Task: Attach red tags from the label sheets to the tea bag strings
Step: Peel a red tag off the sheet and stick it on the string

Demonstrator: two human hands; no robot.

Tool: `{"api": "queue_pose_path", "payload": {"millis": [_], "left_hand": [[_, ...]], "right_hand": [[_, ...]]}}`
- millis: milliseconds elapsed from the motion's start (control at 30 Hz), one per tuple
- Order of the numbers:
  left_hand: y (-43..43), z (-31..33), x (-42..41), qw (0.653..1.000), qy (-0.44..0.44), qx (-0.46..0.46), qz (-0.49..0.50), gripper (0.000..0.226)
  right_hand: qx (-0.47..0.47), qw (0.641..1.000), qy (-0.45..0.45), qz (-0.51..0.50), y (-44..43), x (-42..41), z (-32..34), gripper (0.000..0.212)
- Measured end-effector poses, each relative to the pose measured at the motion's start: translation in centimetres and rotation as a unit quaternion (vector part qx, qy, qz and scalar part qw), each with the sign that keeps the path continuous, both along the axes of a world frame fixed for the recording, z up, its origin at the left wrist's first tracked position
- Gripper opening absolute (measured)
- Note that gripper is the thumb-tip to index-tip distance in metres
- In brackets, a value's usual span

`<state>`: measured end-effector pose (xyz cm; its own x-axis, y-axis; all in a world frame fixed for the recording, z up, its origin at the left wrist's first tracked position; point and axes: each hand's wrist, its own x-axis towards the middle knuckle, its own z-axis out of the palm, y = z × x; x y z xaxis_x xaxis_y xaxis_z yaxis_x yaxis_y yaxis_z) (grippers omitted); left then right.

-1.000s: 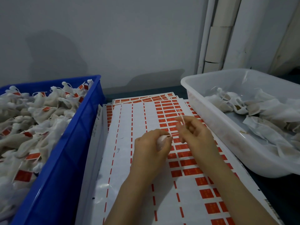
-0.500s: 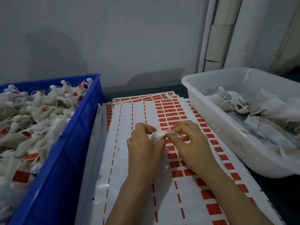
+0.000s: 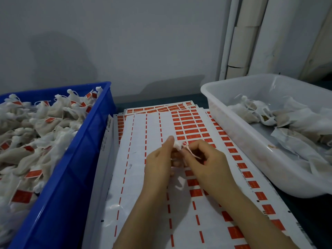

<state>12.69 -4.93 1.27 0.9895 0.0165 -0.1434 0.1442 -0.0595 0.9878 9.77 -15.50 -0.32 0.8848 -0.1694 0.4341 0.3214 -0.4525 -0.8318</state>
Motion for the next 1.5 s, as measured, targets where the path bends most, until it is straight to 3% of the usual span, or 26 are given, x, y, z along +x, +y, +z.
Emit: {"api": "queue_pose_path", "payload": {"millis": [233, 400, 633, 733, 867, 967, 1100, 1200, 1300, 1500], "left_hand": [[0.6, -0.7, 0.1, 0.999, -0.013, 0.029, 0.011, 0.013], [0.9, -1.4, 0.5, 0.991, -0.07, 0.112, 0.035, 0.006], [1.1, -2.1, 0.8, 0.937, -0.188, 0.291, 0.046, 0.012], [1.3, -2.1, 0.6, 0.913, -0.24, 0.328, 0.034, 0.014], [1.6, -2.1, 0.4, 0.898, -0.284, 0.333, 0.046, 0.014], [1.4, -1.6, 0.2, 0.9, -0.294, 0.313, 0.075, 0.024], [1.4, -1.0, 0.2, 0.936, -0.204, 0.25, 0.137, 0.021], [1.4, -1.0, 0.2, 0.952, -0.172, 0.228, 0.115, 0.027], [1.4, -1.1, 0.3, 0.959, -0.162, 0.216, 0.083, 0.026], [1.4, -1.2, 0.5, 0.98, -0.101, 0.165, 0.051, 0.033]], "right_hand": [[-0.083, 0.996, 0.016, 0.039, 0.3, 0.0, -0.7, 0.019], [-0.143, 0.989, 0.039, 0.028, 0.3, 0.2, -1.1, 0.012], [-0.18, 0.981, 0.068, 0.009, 0.1, 0.6, -1.1, 0.007], [-0.195, 0.979, 0.064, -0.005, 0.0, 0.8, -1.5, 0.005], [-0.222, 0.974, 0.02, -0.052, -0.1, 0.9, -1.9, 0.023], [-0.209, 0.975, -0.013, -0.076, 0.0, 0.7, -1.6, 0.023], [-0.18, 0.982, -0.014, -0.063, 0.1, 0.6, -1.0, 0.021], [-0.175, 0.984, -0.022, -0.036, 0.3, 0.4, -0.7, 0.009], [-0.162, 0.987, -0.023, -0.008, 0.4, 0.2, -0.6, 0.011], [-0.212, 0.973, -0.054, -0.074, 0.5, 0.5, -1.1, 0.01]]}}
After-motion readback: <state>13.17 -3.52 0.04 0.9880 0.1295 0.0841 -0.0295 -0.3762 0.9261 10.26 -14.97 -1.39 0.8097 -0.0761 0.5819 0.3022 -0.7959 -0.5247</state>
